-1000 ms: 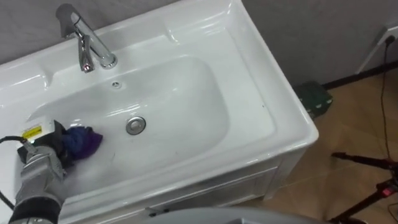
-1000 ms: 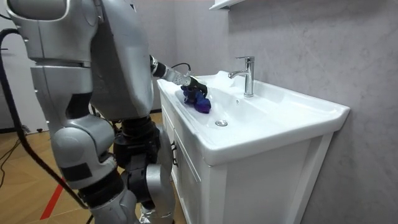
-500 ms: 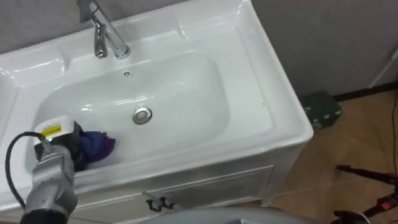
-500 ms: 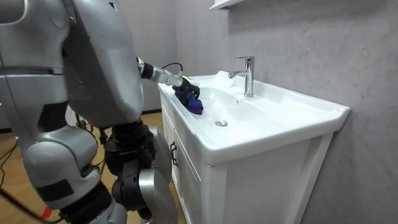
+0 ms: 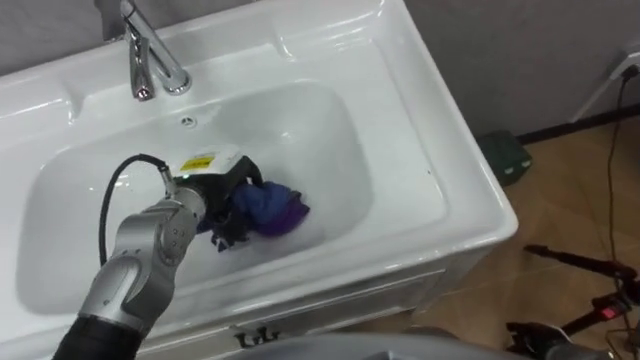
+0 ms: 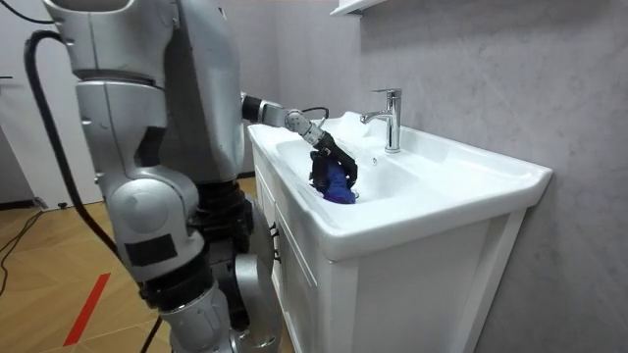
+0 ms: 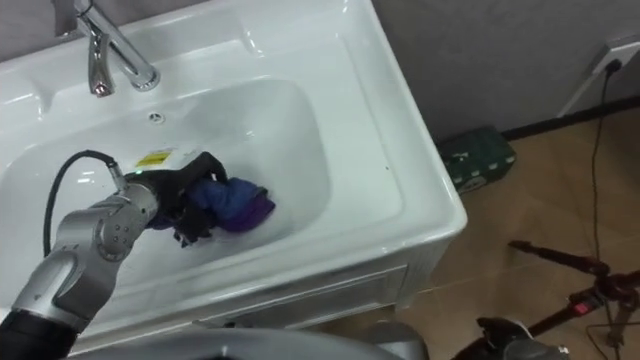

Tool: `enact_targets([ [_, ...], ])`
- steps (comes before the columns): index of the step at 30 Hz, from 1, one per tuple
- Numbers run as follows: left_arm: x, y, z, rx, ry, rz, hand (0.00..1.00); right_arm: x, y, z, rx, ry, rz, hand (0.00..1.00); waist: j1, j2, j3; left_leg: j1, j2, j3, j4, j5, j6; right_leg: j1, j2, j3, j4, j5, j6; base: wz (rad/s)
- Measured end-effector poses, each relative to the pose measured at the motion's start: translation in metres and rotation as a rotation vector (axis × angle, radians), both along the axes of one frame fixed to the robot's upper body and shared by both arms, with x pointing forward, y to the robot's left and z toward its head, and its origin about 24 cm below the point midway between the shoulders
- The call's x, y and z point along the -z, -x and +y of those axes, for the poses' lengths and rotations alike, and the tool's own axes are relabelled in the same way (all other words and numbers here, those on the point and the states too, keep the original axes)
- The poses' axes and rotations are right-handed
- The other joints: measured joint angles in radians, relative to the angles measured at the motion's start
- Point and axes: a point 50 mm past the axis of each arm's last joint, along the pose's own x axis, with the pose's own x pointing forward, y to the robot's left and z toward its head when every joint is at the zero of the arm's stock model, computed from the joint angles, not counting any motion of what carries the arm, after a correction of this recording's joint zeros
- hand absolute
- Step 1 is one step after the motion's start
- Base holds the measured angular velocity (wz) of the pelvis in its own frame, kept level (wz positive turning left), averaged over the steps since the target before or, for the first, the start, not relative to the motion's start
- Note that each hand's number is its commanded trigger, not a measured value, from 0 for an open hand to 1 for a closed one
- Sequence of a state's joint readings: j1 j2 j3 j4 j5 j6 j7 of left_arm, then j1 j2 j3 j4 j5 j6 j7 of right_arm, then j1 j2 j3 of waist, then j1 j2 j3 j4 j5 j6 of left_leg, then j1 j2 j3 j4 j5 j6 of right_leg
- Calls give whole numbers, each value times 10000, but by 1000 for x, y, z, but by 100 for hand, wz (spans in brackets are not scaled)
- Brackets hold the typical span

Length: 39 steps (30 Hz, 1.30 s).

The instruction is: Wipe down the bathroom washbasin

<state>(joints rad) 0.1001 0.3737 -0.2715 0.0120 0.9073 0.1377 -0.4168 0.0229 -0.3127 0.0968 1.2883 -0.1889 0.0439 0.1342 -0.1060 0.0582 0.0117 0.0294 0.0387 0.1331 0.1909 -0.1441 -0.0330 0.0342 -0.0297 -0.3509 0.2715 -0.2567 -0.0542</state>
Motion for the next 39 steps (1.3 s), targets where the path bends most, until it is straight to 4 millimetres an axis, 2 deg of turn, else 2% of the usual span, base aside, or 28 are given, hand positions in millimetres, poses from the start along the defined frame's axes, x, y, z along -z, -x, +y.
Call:
enact_targets([
  [3,-2,0,-4,240,81,-36,100,2,0,4,-33,-93,36,0,-18,-29,20,23,-24,43,-100,1,2,5,49,87,-178,-33,124,4],
  [6,-7,-1,-9,480,224,-127,100,3,1,7,51,-178,157,0,-69,-45,31,2,-37,45,-117,2,5,62,66,84,-310,112,-25,6],
  [9,-7,0,-12,620,345,-126,100,5,4,11,75,-216,185,0,-329,-74,50,16,-48,68,-102,-7,20,185,63,92,-342,156,-96,7],
  [12,-8,-2,-18,852,389,-146,100,6,6,12,10,-223,267,0,-504,-73,57,55,-64,159,-99,3,36,187,76,280,-375,250,-265,-8],
  [14,-10,-5,-20,985,369,-259,100,7,6,13,22,-240,266,0,-548,-119,132,144,-64,335,-100,8,45,189,86,419,-366,260,-280,-17],
  [15,-10,-6,-20,999,365,-276,100,7,7,13,25,-248,277,0,-547,-126,142,148,-64,365,-90,9,47,186,91,445,-369,262,-283,-18],
  [17,-8,-6,-19,971,328,-204,100,7,11,13,63,-228,360,0,-546,-127,146,138,10,587,-21,6,52,164,99,510,-378,273,-293,-14],
  [21,-4,-5,-16,950,-13,-78,100,8,20,13,235,-213,548,0,-542,-104,131,121,7,582,58,6,52,169,126,572,-372,276,-299,0],
  [27,14,-2,-4,351,-452,157,100,8,21,13,380,-229,602,0,-506,4,39,177,17,544,63,7,49,236,174,495,-366,334,-396,-1],
  [31,18,-3,9,-315,-355,82,100,8,23,13,441,-225,653,0,-224,-6,16,144,28,547,136,8,48,202,180,521,-327,327,-423,-3],
  [33,20,2,21,-905,-411,5,100,7,23,11,652,-229,430,0,-201,-33,-13,121,28,575,139,7,48,191,178,502,-336,326,-424,0],
  [37,25,6,57,-2458,-761,-512,100,7,28,9,1129,-170,322,0,241,-97,-131,116,28,509,140,8,48,199,180,482,-330,322,-432,1],
  [39,24,7,69,-2925,-963,-854,100,6,28,7,1168,-125,296,0,411,-104,-143,92,15,449,144,7,48,201,179,439,-331,322,-431,9],
])
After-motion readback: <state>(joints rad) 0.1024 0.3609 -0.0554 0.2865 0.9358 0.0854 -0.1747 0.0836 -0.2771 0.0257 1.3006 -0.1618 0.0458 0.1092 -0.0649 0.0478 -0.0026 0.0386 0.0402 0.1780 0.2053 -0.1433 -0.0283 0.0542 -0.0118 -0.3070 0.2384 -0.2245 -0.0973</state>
